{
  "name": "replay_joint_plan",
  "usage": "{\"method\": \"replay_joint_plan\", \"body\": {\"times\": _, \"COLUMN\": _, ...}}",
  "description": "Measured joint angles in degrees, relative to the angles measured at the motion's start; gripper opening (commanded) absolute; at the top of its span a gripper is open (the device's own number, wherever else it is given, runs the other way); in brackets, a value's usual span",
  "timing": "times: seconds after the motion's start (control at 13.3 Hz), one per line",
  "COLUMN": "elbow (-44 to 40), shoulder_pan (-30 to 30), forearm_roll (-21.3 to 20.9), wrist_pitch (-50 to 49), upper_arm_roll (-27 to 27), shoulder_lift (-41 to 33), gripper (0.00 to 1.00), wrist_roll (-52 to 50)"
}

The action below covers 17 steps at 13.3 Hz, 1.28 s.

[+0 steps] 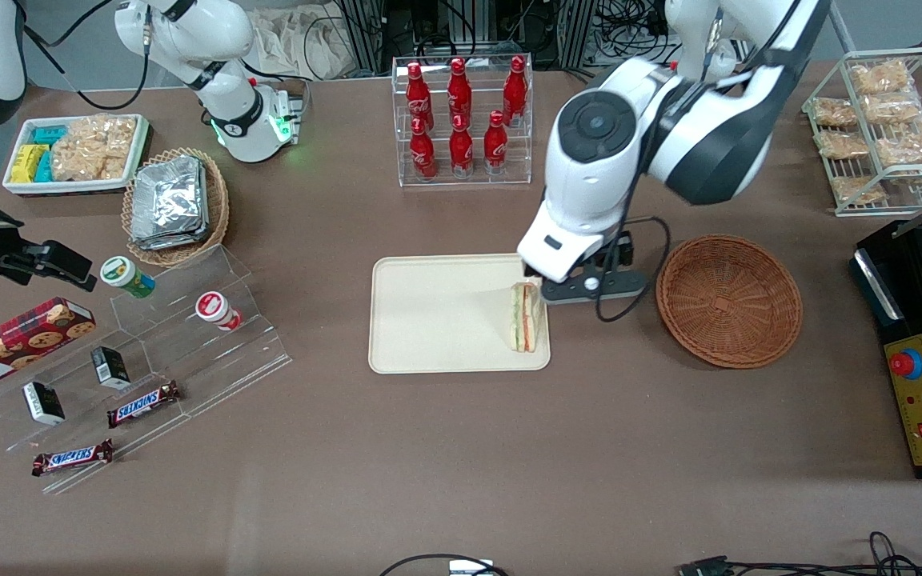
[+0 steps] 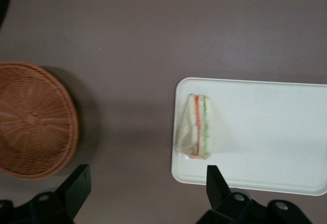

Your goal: Place sandwich from basket to tray

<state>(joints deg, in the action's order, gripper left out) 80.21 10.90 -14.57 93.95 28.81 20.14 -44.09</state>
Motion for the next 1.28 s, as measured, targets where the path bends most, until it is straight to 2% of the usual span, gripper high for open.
{"method": "replay_joint_plan", "body": {"times": 0.53, "elbow": 0.46, "shoulder_pan": -11.17, "forearm_roll": 4.77, "wrist_pitch": -6.76, "upper_arm_roll": -1.28, "shoulder_lift": -9.5, "gripper": 1.0, "wrist_roll": 11.16}}
{"method": "replay_joint_plan", "body": {"times": 0.68, "elbow": 4.1, "shoulder_pan": -10.69, "forearm_roll": 8.66, "wrist_pitch": -6.8, "upper_arm_roll": -8.03, "shoulder_lift": -13.55, "gripper": 1.0, "wrist_roll": 17.63}}
{"method": "replay_joint_plan", "body": {"times": 0.9, "elbow": 9.18, "shoulder_pan": -6.7, "forearm_roll": 12.25, "wrist_pitch": -6.79, "upper_arm_roll": -22.54, "shoulder_lift": -18.74, "gripper": 1.0, "wrist_roll": 29.87}}
{"method": "replay_joint_plan", "body": {"times": 1.05, "elbow": 10.88, "shoulder_pan": -5.27, "forearm_roll": 12.48, "wrist_pitch": -6.84, "upper_arm_roll": -27.82, "shoulder_lift": -20.58, "gripper": 1.0, "wrist_roll": 35.17}}
{"method": "replay_joint_plan", "body": {"times": 1.28, "elbow": 11.29, "shoulder_pan": -4.13, "forearm_roll": 12.52, "wrist_pitch": -7.22, "upper_arm_roll": -31.7, "shoulder_lift": -20.94, "gripper": 1.0, "wrist_roll": 39.34}}
